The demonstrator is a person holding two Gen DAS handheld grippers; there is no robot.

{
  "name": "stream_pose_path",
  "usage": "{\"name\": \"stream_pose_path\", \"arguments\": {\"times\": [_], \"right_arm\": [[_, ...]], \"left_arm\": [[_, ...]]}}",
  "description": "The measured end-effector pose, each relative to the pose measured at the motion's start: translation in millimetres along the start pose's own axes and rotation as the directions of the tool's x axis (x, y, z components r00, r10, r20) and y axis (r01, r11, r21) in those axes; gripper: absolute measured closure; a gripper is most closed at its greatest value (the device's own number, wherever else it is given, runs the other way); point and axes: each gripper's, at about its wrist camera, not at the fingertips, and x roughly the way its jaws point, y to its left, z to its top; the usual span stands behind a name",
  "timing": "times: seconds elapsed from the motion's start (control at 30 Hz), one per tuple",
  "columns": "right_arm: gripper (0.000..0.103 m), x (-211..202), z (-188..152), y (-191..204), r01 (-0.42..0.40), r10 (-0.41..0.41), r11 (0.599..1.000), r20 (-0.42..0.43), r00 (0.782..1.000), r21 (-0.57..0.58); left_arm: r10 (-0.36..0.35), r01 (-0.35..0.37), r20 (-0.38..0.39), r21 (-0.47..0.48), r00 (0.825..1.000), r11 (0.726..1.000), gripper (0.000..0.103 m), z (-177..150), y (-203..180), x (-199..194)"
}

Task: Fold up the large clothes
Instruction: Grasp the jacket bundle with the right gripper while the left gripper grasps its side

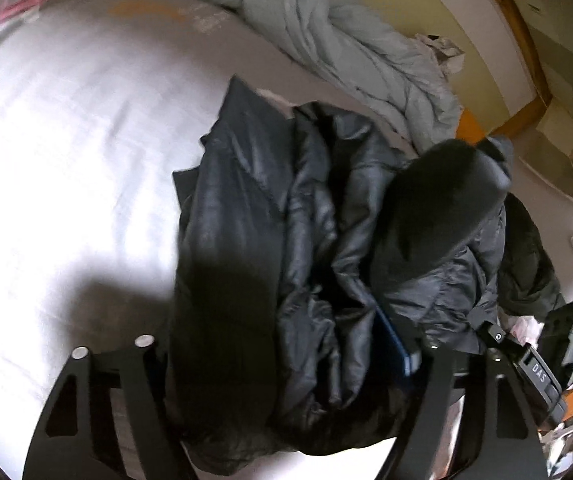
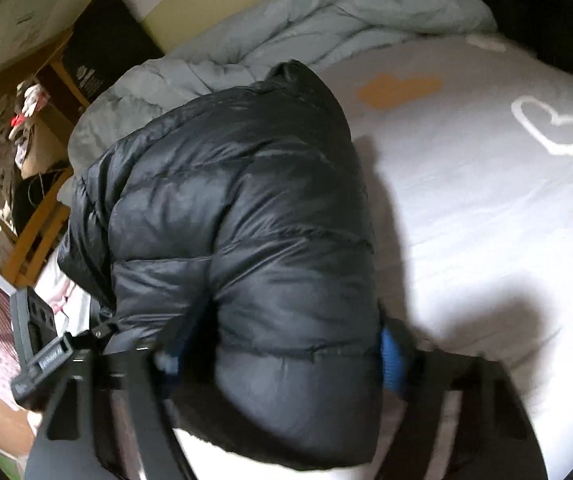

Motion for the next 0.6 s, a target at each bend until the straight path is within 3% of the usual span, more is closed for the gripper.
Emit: {"name": "stream_pose_path", "arguments": {"times": [0.07, 0.2, 0.37, 0.5, 0.6], "right_arm": [[0.048, -9.2, -3.8, 8.7, 0.021, -0.019, 0.998, 0.031, 0.999, -0.059], [0.052, -32.1, -14.8, 29.1, 0.103, -0.085, 0.98, 0.111, 0.99, -0.169], [0.053, -69.0, -18.9, 35.3, 0.192, -0.146, 0.953, 0.203, 0.968, -0.234], [0.053, -100.5, -17.6, 34.4, 0.224, -0.163, 0.94, 0.237, 0.958, -0.257], [0.053, -119.4, -21.6, 31.7, 0.24, -0.17, 0.933, 0.26, 0.95, -0.268]], "left_arm": [[-0.005, 0.004, 0.026, 0.038, 1.0, 0.999, 0.043, -1.6, -6.1, -4.6], [-0.024, 0.014, 0.07, 0.149, 0.997, 0.989, 0.057, -4.1, -26.3, -11.5], [-0.09, 0.069, 0.061, 0.283, 0.994, 0.957, 0.06, -15.8, -52.4, -13.7], [-0.155, 0.127, 0.063, 0.324, 0.986, 0.938, 0.06, -22.8, -64.3, -22.3], [-0.171, 0.125, 0.095, 0.369, 0.981, 0.921, 0.06, -26.8, -80.8, -28.5]]}}
